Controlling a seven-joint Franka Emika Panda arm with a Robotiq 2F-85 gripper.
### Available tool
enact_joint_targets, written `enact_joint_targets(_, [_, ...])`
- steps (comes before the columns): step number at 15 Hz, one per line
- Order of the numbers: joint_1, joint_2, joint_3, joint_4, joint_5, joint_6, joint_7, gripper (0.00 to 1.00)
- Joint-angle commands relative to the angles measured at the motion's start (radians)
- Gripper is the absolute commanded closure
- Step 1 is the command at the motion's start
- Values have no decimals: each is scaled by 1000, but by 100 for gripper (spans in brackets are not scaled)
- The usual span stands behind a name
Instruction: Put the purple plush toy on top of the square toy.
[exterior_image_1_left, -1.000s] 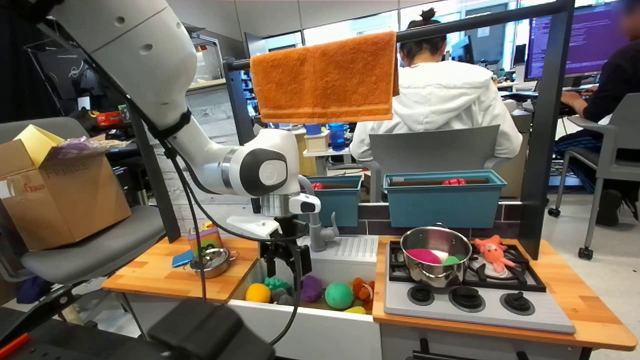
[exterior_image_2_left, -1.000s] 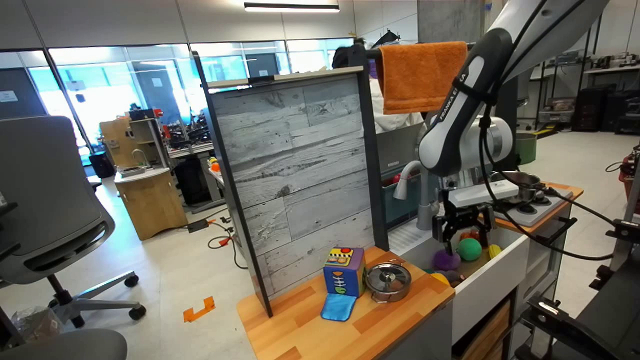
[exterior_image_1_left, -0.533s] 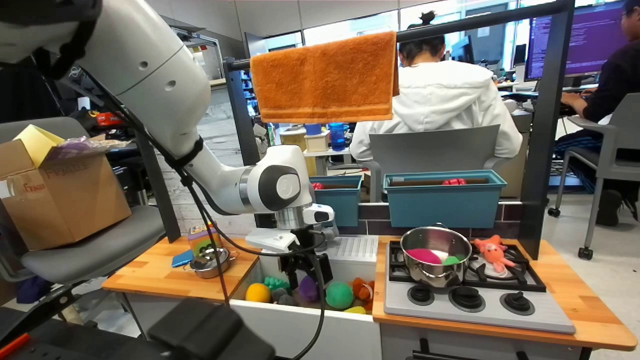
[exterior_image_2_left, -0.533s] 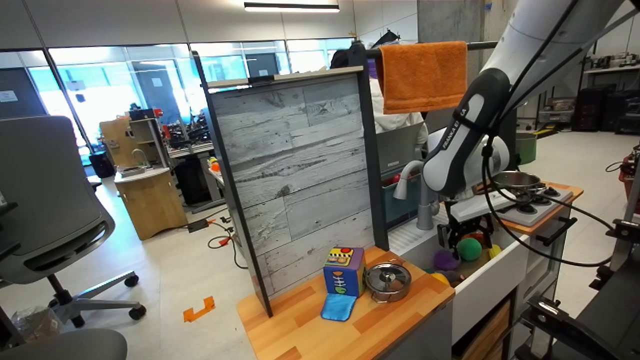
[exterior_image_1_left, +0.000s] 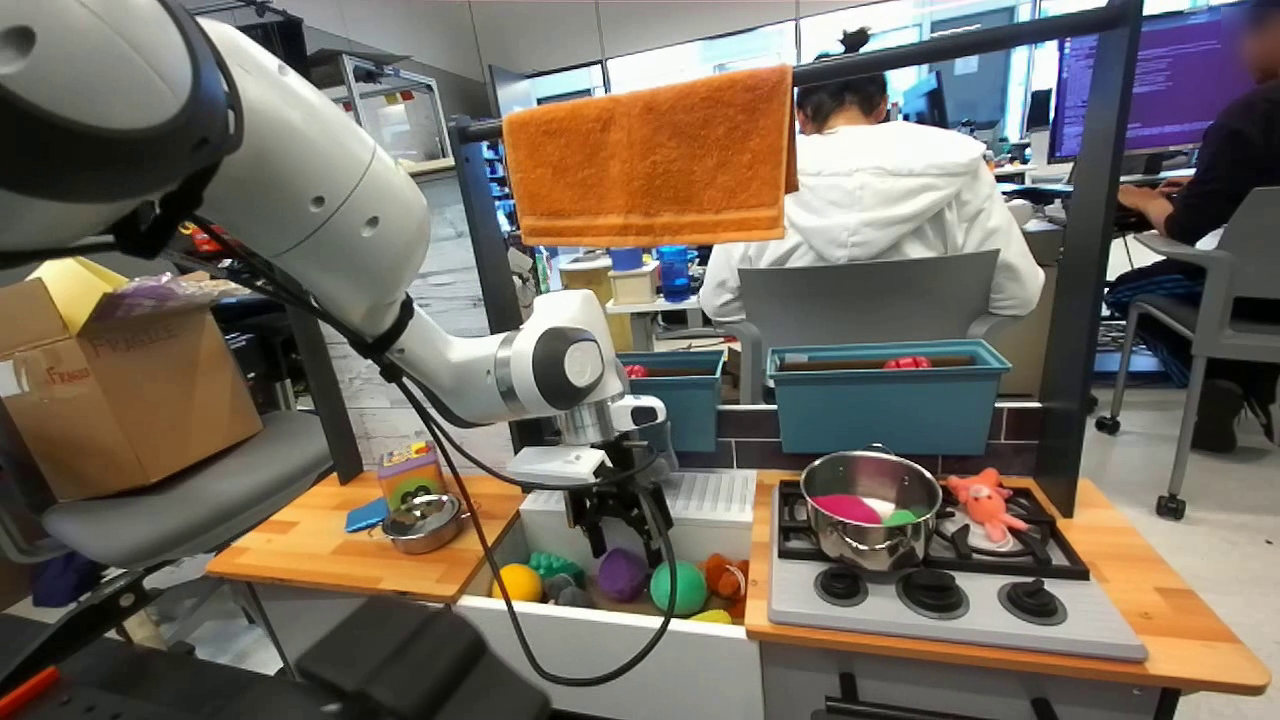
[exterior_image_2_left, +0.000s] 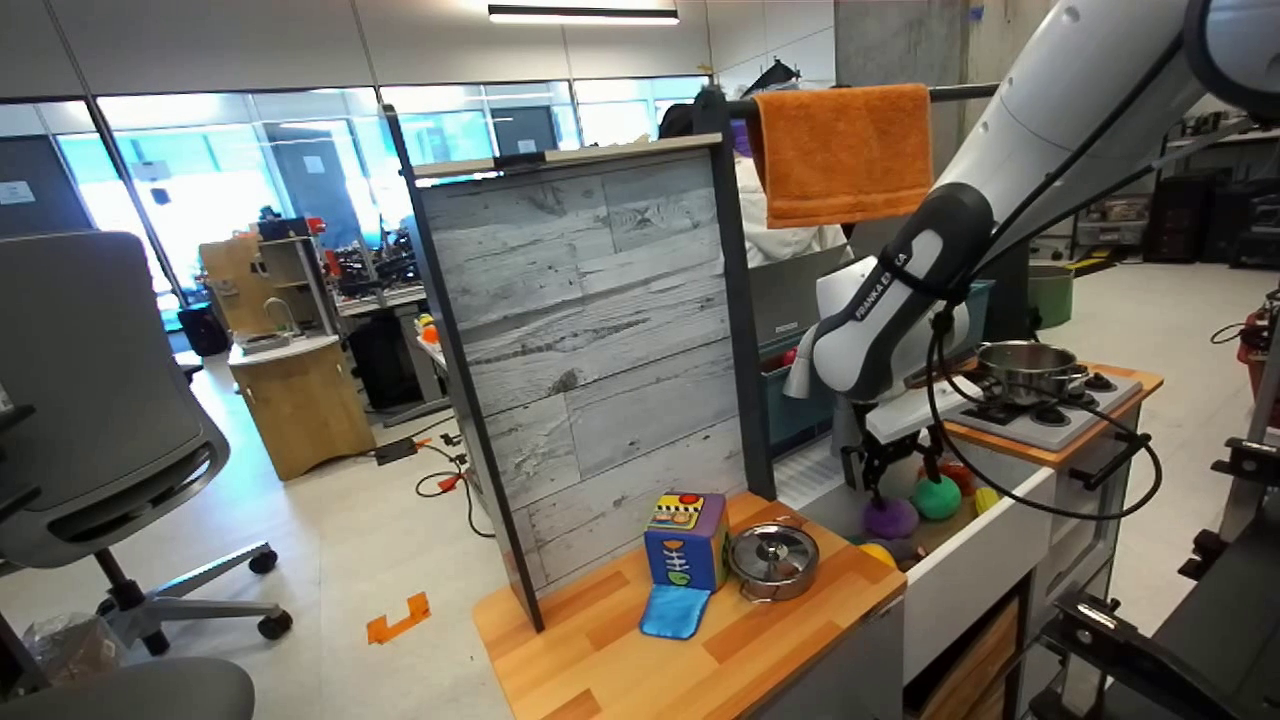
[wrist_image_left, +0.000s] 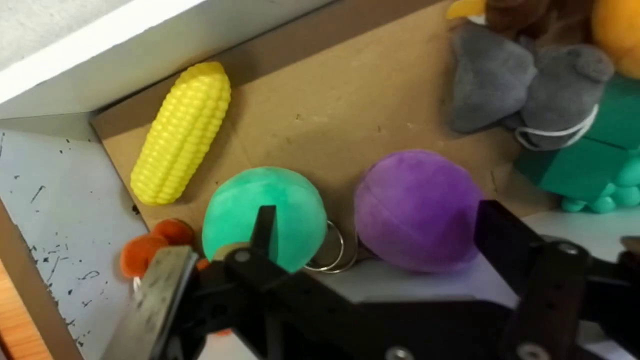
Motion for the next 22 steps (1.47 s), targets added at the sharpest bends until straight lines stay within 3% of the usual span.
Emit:
enact_joint_targets(1, [-15,89,30,193,16,-87,-25,0])
enact_joint_targets(5, [-43,121,75,248,48,-115,-49,0])
enact_joint_targets(9, [-45,76,107,148,32,-55,-57,0])
enact_joint_targets(20, [-38,66,65,30,-18,83,-75,0])
enact_joint_targets(21, [-37,65,61,21,-22,87,-77,25])
enact_joint_targets(22, [-36,64,60,13,-24,90,-79,28])
